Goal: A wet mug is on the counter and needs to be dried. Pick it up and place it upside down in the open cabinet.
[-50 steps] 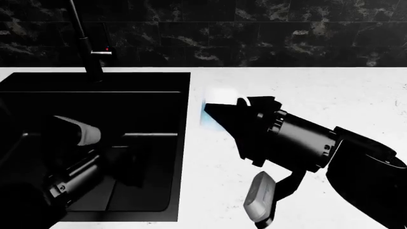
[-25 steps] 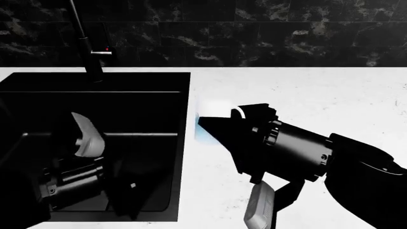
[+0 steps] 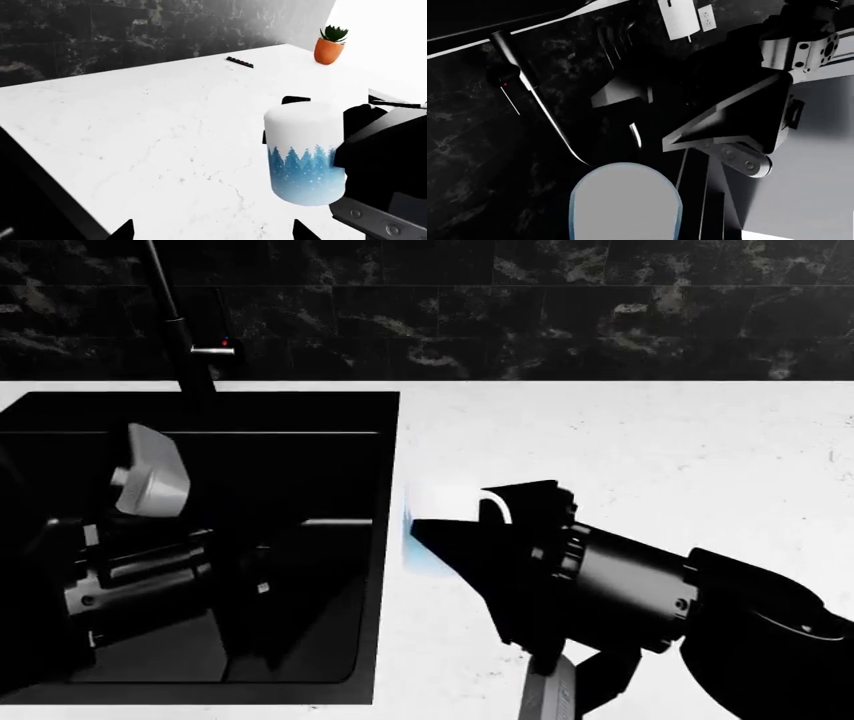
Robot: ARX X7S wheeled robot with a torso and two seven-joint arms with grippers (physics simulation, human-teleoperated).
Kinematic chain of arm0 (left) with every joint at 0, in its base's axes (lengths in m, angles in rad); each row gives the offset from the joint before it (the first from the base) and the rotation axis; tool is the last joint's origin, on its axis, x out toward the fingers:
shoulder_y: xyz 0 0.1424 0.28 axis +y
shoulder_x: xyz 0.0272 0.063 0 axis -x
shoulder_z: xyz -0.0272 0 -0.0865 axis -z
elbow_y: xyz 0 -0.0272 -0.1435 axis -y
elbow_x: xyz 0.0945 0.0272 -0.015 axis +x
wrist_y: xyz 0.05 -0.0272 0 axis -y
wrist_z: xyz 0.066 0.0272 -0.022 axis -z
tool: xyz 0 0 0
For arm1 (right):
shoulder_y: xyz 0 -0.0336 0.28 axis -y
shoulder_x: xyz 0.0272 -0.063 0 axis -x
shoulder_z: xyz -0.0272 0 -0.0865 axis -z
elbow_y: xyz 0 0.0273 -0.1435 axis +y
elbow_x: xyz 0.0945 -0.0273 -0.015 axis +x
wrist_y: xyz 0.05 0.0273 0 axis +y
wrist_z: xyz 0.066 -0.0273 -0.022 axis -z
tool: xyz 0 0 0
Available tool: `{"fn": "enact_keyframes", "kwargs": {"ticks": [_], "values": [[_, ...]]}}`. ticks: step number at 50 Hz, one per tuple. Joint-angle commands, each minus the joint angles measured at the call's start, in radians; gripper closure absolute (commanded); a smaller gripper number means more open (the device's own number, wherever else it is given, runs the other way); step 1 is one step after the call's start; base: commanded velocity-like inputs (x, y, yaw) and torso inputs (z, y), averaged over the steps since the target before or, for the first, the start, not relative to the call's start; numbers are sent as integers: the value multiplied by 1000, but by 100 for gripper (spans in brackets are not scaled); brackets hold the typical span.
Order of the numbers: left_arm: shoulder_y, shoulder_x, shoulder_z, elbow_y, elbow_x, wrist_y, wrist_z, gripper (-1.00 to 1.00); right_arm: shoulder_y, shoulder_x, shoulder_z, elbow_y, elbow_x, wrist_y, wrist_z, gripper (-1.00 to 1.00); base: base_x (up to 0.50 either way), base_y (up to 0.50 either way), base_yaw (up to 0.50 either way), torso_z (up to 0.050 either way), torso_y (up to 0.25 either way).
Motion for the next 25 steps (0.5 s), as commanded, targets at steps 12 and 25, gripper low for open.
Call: {"fn": "enact_keyframes", "kwargs": {"ticks": [12, 25], "values": [[13, 14, 39, -59, 62, 32, 61, -100, -21, 17, 20, -44, -36, 39, 4, 100, 0, 0, 0, 0, 0], [12, 47, 103, -70, 101, 39, 119, -100, -22, 9, 33, -58, -32, 47, 1, 100, 0, 0, 0, 0, 0]]}}
